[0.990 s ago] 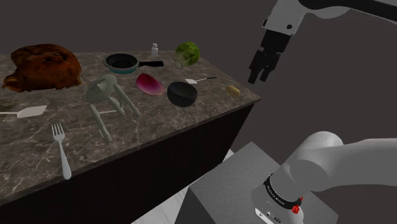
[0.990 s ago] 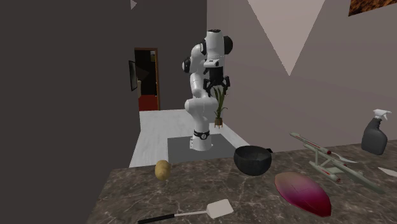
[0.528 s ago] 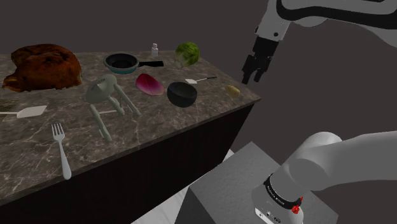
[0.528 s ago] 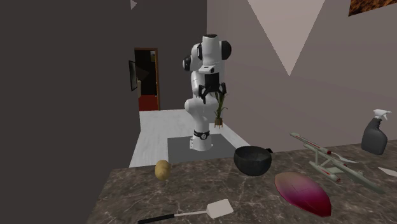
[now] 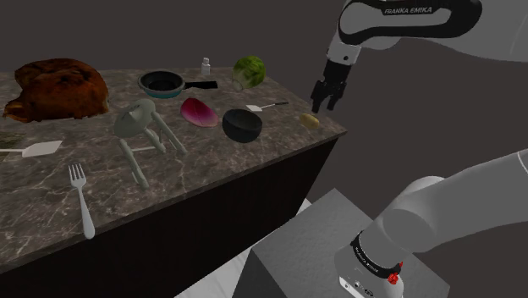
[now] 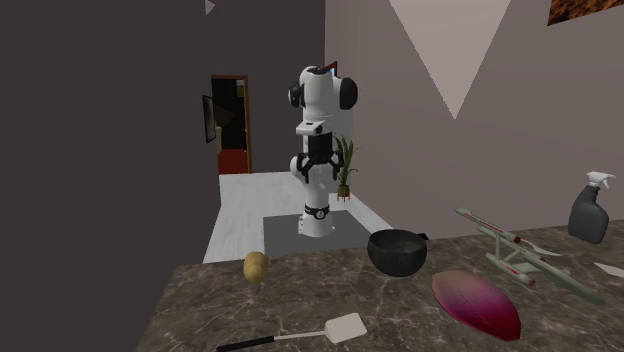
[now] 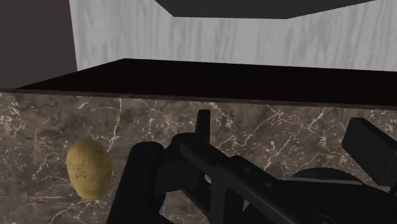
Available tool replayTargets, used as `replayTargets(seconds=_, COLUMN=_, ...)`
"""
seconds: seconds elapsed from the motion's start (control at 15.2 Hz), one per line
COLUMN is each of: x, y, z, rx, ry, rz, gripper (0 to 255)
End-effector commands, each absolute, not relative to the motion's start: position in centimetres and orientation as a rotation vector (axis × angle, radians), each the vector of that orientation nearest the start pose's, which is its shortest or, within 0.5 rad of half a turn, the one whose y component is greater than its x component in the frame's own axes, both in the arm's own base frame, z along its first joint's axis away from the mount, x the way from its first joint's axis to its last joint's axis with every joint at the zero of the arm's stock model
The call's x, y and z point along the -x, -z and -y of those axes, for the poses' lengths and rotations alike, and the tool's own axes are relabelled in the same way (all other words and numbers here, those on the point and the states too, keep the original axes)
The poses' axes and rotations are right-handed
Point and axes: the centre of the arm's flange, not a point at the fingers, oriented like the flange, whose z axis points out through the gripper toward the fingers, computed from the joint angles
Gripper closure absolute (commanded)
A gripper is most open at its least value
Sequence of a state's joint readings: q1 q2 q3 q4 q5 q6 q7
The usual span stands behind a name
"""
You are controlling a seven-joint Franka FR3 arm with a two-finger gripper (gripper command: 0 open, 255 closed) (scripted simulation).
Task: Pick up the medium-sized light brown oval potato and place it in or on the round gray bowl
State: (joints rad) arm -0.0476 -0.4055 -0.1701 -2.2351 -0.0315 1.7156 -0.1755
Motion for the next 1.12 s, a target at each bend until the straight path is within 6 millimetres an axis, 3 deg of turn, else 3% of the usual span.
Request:
replayTargets(seconds=0.0, x=-42.4, y=-50.3, z=11.8, rx=3.087, ry=-0.173, rz=-0.043, gripper=0)
replayTargets(seconds=1.06, x=-54.2, y=-40.2, z=25.5, rx=3.137, ry=-0.214, rz=-0.162, gripper=0)
